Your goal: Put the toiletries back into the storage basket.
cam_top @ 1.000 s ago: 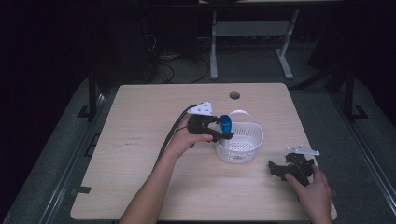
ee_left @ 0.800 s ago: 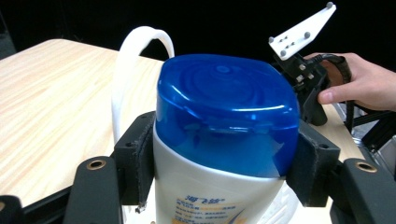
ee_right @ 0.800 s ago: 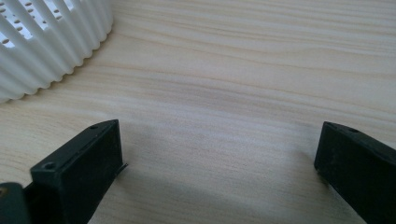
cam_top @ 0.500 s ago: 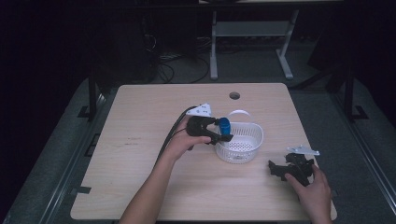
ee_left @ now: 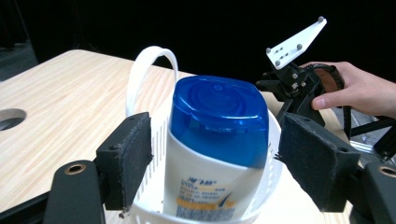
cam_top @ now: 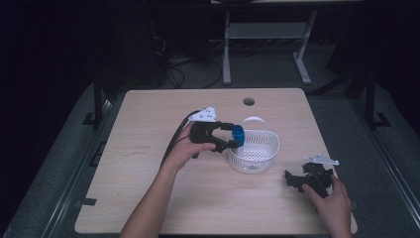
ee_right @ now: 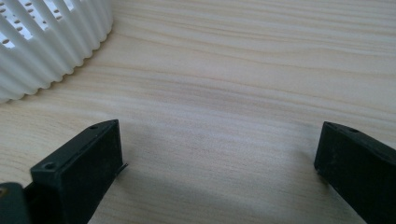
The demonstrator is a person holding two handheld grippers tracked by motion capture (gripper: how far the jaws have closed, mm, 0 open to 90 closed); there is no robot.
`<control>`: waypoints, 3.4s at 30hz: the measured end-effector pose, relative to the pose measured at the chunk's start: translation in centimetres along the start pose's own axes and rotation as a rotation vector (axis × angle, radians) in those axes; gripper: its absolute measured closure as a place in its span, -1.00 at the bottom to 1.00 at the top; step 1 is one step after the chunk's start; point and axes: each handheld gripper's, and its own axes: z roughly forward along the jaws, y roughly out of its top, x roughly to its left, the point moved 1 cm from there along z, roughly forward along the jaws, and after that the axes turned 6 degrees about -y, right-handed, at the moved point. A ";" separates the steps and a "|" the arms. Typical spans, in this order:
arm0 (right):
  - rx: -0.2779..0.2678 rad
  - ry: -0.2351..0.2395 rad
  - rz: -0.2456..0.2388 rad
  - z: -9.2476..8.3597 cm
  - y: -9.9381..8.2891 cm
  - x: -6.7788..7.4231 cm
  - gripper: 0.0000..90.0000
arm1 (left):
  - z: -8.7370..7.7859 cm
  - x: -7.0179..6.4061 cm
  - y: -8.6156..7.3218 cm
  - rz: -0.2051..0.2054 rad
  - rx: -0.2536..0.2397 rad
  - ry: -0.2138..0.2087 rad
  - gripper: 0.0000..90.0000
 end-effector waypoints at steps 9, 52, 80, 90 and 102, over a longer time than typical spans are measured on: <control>0.000 -0.001 0.000 0.0 0.0 0.0 -0.99 | -3.1 -0.6 0.3 0.003 0.012 0.050 -0.51; 0.000 0.000 0.000 0.0 0.0 0.0 -0.99 | -14.6 -2.8 -8.0 -0.172 0.235 0.426 -0.56; 0.000 0.000 0.000 0.0 0.0 0.0 -0.99 | -16.7 -3.6 -14.8 -0.266 0.446 0.623 -0.56; 0.000 0.000 0.000 0.0 0.0 0.0 -0.99 | -17.2 -3.6 -16.0 -0.278 0.442 0.647 -0.59; 0.001 0.000 0.001 0.0 0.0 0.0 -0.99 | -17.9 -3.4 -17.1 -0.282 0.361 0.620 -0.69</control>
